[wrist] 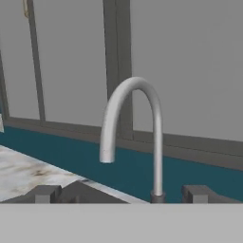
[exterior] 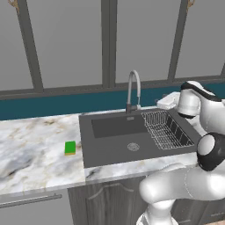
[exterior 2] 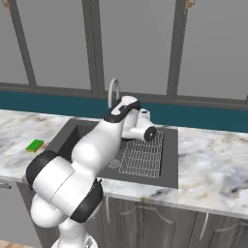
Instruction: Soak the sponge with water for a few seconds and then drop it inside the sink.
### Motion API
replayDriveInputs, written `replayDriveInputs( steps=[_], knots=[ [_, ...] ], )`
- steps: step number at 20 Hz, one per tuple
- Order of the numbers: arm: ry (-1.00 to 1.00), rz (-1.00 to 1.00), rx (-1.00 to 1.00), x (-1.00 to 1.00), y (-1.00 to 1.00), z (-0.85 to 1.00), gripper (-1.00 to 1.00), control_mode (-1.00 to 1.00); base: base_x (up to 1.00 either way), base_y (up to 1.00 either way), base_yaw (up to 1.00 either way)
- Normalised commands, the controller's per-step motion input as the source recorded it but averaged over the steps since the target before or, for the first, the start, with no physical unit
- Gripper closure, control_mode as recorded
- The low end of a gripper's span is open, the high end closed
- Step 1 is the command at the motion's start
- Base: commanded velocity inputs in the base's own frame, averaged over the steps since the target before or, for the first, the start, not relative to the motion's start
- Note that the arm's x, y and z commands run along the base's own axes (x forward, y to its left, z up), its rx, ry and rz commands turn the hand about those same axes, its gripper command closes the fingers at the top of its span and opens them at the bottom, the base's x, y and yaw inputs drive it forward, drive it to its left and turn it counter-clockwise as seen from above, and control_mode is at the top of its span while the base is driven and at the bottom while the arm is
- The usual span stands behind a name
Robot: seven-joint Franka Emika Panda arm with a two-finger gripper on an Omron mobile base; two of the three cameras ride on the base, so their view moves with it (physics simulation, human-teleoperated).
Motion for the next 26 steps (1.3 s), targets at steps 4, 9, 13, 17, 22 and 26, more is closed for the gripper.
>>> replayDriveInputs(
  steps=[4,9,13,17,22,26],
  knots=[
    [0.0,0.0,0.0,0.12,0.0,-0.2,-1.0,-1.0,0.0,0.0,0.0],
    [0.0,0.02,0.0,0.05,0.0,-0.04,-1.0,-1.0,0.0,0.0,0.0],
    [0.0,0.03,0.0,0.03,0.0,0.0,-1.0,-1.0,0.0,0.0,0.0],
    [0.0,0.03,0.0,0.04,0.0,0.0,-1.0,-1.0,0.0,0.0,0.0],
    [0.0,0.04,0.0,0.05,0.0,-0.05,-1.0,-1.0,0.0,0.0,0.0],
    [-0.01,0.04,0.0,0.03,0.0,-0.1,-1.0,-1.0,0.0,0.0,0.0]
  ],
)
